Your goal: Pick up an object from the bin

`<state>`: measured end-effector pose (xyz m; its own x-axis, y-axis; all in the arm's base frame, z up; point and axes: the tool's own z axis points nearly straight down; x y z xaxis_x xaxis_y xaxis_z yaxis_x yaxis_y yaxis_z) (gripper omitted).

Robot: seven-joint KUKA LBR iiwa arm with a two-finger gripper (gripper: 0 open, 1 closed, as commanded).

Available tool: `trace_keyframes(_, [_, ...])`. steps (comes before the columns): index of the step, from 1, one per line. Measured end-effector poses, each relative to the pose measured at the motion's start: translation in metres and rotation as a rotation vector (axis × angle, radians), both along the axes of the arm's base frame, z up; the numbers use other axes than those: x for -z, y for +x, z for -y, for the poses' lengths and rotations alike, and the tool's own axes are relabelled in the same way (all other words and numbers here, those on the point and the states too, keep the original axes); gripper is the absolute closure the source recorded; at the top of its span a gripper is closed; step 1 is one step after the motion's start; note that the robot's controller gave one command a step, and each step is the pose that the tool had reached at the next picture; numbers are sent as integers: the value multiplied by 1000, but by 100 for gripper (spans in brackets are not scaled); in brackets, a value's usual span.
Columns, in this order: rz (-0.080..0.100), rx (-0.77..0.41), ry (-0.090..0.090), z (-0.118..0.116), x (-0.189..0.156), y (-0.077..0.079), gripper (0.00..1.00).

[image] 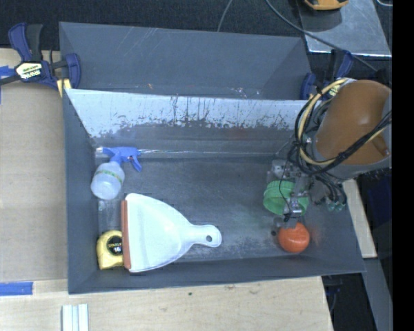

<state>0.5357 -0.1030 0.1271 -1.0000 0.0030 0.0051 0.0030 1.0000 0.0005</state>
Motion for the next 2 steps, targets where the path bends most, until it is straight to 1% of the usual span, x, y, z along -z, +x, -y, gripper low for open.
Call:
trace_keyframes(1, [-1, 30, -1, 29, -2, -16, 0])
trace_keyframes(2, [0, 25, 0, 27, -2, -15, 0])
